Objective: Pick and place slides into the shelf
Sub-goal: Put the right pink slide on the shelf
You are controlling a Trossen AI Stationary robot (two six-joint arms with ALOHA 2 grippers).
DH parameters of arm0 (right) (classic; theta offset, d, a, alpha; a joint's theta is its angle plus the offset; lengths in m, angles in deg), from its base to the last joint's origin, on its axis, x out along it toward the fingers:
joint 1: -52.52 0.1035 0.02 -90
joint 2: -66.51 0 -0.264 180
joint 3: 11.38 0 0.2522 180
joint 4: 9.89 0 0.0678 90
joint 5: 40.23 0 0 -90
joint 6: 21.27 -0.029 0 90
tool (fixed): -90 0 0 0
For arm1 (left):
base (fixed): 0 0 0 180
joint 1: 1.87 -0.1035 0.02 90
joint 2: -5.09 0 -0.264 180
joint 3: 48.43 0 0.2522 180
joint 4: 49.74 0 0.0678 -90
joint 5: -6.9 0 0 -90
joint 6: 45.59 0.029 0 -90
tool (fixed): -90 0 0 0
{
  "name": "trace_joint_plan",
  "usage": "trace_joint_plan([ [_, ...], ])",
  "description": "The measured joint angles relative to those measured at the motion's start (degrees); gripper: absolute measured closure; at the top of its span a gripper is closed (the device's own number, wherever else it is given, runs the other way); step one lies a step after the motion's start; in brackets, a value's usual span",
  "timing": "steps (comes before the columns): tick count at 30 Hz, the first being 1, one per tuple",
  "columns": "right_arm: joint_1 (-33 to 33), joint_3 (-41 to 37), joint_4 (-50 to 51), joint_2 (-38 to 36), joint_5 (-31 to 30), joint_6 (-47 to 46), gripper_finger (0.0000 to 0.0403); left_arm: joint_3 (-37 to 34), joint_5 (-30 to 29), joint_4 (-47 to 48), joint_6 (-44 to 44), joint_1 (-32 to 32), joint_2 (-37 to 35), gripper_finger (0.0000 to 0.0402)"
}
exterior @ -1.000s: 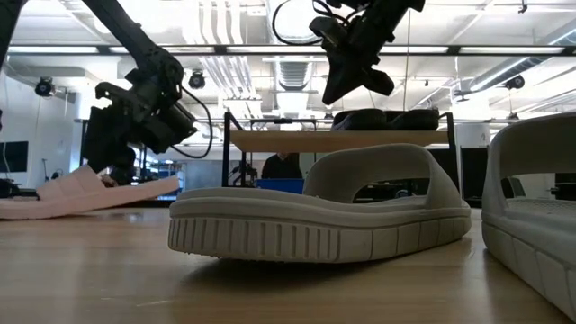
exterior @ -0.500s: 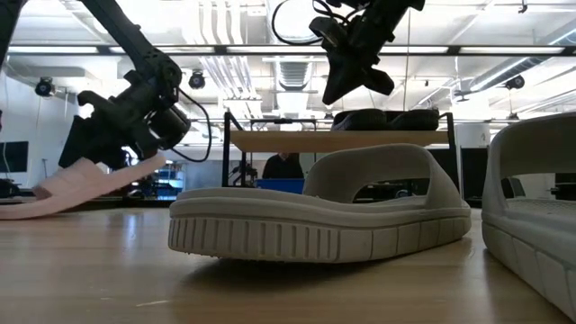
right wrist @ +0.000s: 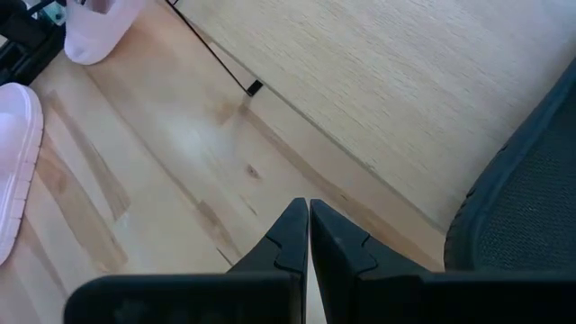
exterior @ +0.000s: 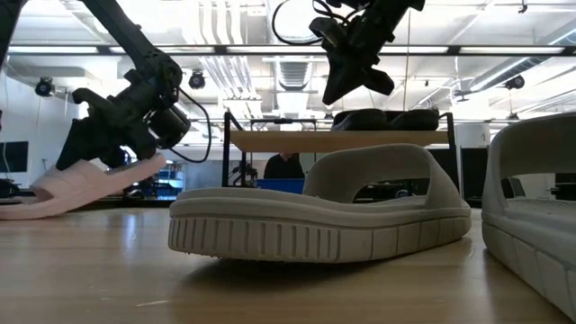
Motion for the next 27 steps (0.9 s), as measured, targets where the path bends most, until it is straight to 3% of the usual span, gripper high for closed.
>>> trace_joint_plan([
  [6,0.0,-0.1,0.0,0.0,0.0,0.2,0.0394,3.1,4.3,0.1,-2.0,1.0,-2.3,0.0401],
  [15,0.0,-0.2,0.0,0.0,0.0,0.7,0.0394,13.4,10.9,-4.6,-7.4,1.2,-11.6,0.0401],
  [21,0.0,-0.2,0.0,0.0,0.0,0.8,0.0394,19.6,18.3,-15.9,-15.3,1.3,-18.7,0.0401],
  [24,0.0,-0.2,0.0,0.0,0.0,0.7,0.0394,20.9,19.5,-22.3,-20.6,1.3,-22.1,0.0401],
  [27,0.0,-0.2,0.0,0.0,0.0,0.5,0.0394,21.1,24.5,-28.6,-26.4,1.2,-25.1,0.0401],
])
